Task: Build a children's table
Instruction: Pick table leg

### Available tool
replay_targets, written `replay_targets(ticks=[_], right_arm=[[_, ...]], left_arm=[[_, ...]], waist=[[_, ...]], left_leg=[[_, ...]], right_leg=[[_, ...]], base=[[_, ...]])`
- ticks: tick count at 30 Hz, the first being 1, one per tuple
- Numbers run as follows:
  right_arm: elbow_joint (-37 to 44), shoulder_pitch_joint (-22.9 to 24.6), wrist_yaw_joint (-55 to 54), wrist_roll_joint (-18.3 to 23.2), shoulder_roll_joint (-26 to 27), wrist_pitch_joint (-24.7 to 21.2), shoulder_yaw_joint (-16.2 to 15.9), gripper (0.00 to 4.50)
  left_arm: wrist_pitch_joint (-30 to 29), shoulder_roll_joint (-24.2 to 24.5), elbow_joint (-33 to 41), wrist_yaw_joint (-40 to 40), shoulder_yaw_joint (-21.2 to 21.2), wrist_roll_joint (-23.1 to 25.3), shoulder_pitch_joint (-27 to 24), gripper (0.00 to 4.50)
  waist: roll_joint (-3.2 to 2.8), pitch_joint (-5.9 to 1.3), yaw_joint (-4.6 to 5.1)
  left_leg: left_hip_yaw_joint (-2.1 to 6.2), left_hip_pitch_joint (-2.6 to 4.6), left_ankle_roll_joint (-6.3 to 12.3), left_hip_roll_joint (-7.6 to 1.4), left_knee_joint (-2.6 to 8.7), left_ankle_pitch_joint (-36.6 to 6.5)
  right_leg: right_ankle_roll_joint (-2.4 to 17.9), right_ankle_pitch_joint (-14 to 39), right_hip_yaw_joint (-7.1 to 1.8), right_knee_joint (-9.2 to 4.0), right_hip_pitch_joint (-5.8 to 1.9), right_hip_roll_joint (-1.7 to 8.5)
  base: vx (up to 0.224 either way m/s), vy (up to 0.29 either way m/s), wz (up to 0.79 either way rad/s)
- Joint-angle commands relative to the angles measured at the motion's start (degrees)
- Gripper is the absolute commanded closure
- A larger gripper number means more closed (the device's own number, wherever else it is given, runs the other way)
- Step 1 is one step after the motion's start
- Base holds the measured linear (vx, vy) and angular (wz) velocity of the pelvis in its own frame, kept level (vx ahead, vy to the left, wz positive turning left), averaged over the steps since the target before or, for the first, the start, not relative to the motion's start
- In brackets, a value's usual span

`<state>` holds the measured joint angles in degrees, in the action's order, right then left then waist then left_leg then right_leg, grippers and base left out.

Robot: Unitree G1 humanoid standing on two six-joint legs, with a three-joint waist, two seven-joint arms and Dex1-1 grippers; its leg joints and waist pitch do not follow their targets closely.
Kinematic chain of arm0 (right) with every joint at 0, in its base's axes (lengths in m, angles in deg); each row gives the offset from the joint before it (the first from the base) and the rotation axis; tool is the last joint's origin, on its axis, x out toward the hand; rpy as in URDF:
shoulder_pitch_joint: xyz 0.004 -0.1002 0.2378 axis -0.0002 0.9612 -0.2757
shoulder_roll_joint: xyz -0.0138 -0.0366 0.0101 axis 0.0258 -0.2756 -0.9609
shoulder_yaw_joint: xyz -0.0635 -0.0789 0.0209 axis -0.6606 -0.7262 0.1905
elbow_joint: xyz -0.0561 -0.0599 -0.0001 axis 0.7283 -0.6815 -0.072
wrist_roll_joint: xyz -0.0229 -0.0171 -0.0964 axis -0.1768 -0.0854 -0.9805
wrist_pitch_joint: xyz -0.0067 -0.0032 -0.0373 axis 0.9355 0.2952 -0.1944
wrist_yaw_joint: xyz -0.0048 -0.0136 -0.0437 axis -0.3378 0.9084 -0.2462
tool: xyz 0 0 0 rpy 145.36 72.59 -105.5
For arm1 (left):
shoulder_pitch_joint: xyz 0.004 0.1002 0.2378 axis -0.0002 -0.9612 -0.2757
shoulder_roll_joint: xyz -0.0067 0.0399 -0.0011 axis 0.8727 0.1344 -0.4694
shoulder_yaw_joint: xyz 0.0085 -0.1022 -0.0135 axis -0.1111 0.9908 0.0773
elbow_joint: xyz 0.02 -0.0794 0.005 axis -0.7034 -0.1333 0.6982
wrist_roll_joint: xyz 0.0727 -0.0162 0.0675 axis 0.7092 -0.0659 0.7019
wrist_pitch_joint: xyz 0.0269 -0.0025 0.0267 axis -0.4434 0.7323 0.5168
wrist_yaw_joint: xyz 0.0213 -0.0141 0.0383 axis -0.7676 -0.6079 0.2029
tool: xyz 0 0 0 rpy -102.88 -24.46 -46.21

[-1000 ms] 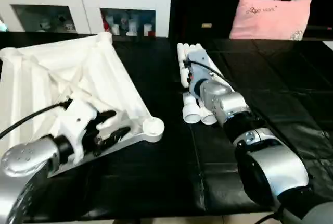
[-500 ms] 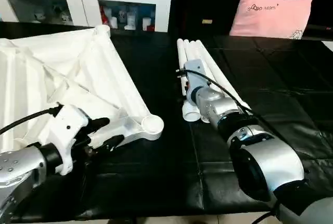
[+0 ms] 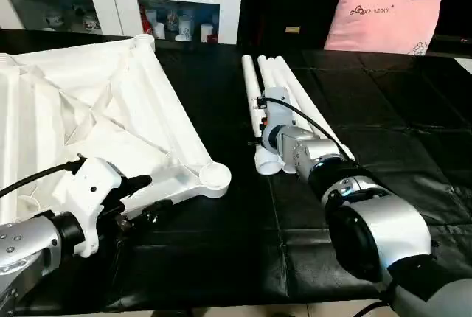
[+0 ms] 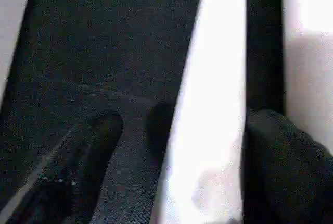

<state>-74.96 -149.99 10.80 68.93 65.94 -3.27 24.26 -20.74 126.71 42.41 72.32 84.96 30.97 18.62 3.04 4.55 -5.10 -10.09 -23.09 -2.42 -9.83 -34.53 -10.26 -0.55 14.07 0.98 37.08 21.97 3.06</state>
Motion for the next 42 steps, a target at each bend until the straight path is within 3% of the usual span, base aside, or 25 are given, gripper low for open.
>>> replay_targets(ticks=[1,25,32,35,36,37,38,40,42], right_arm=[[-2.02,0.84,-0.22,1.6,-0.77,-2.77,2.12,0.58],[-2.12,1.68,-1.91,4.6,-2.01,-4.98,8.76,2.52],[-2.01,1.59,-2.57,5.88,-2.19,-4.48,10.9,2.68],[-1.82,1.23,-2.58,6.43,-2.32,-3.97,11.46,2.68],[-1.78,1.15,-2.55,6.48,-2.35,-3.91,11.55,2.68],[-1.56,0.75,-2.34,6.79,-2.48,-3.65,12.04,2.68],[-1.47,0.56,-2.22,6.94,-2.53,-3.54,12.27,2.68],[-0.98,-0.12,-1.23,7.73,-2.78,-2.77,13.13,2.68],[-0.39,-0.77,0.73,8.69,-3.05,-2.47,13.96,2.68]], left_arm=[[0.66,0.55,-0.74,0.58,-0.69,0.18,0.04,1.45],[3.56,0.59,-4.81,1.09,-3.61,0.81,4.15,1.45],[4.83,0.05,-6.71,0.24,-4.93,1.59,5.75,1.45],[4.19,-0.78,-7.34,-0.69,-5.95,1.7,7.97,1.45],[3.96,-0.9,-7.31,-0.86,-6.05,1.64,8.39,1.45],[3.02,-1.46,-7.3,-1.66,-6.48,1.4,10.09,1.45],[2.72,-1.71,-7.46,-1.98,-6.67,1.34,10.84,1.45],[1.72,-2.86,-8.26,-3.28,-7.21,1.28,12.95,1.45],[1.13,-4.09,-9.42,-4.63,-7.62,1.51,14.9,1.45]], waist=[[-1.78,-3.03,0.16],[-1.93,-4.58,-0.16],[-1.97,-4.87,-0.26],[-2.33,-4.97,-0.33],[-2.15,-4.97,-0.29],[-2.44,-5.02,-0.23],[-2.32,-5.04,-0.19],[-2.99,-5.03,-0.23],[-2.49,-5.03,-0.19]], left_leg=[[1.01,2.21,-4.4,-3.04,5.05,-12.7],[0.74,2.19,-4.35,-2.84,4.2,-7.17],[0.69,2.27,-4.26,-2.77,4.0,-6.49],[0.74,2.27,-4.54,-2.75,3.9,-6.0],[0.71,2.24,-4.7,-2.73,3.92,-6.3],[0.75,2.24,-4.92,-2.7,3.87,-6.58],[0.68,2.33,-4.95,-2.69,3.85,-6.66],[0.75,2.33,-5.46,-2.66,3.75,-7.38],[0.8,2.05,-5.16,-2.64,3.7,-7.53]], right_leg=[[9.85,0.43,-1.99,-3.48,-0.68,3.96],[11.62,-6.95,-1.61,-2.68,-1.52,3.94],[11.67,-8.26,-1.53,-2.56,-1.59,3.89],[11.89,-9.22,-1.49,-2.37,-1.64,3.88],[11.94,-9.21,-1.44,-2.39,-1.65,3.81],[11.95,-9.21,-1.43,-2.33,-1.67,3.81],[11.97,-9.26,-1.44,-2.38,-1.65,3.78],[12.07,-9.29,-1.44,-2.25,-1.59,3.77],[12.41,-8.71,-1.51,-2.34,-1.93,3.95]], base=[[0.0,0.0,0.0],[0.0,0.0,0.0],[0.0,0.0,0.0],[0.0,0.0,0.0],[0.0,0.0,0.0],[0.0,0.0,0.0],[0.0,0.0,0.0],[0.0,0.0,0.0],[0.0,0.0,0.0]])
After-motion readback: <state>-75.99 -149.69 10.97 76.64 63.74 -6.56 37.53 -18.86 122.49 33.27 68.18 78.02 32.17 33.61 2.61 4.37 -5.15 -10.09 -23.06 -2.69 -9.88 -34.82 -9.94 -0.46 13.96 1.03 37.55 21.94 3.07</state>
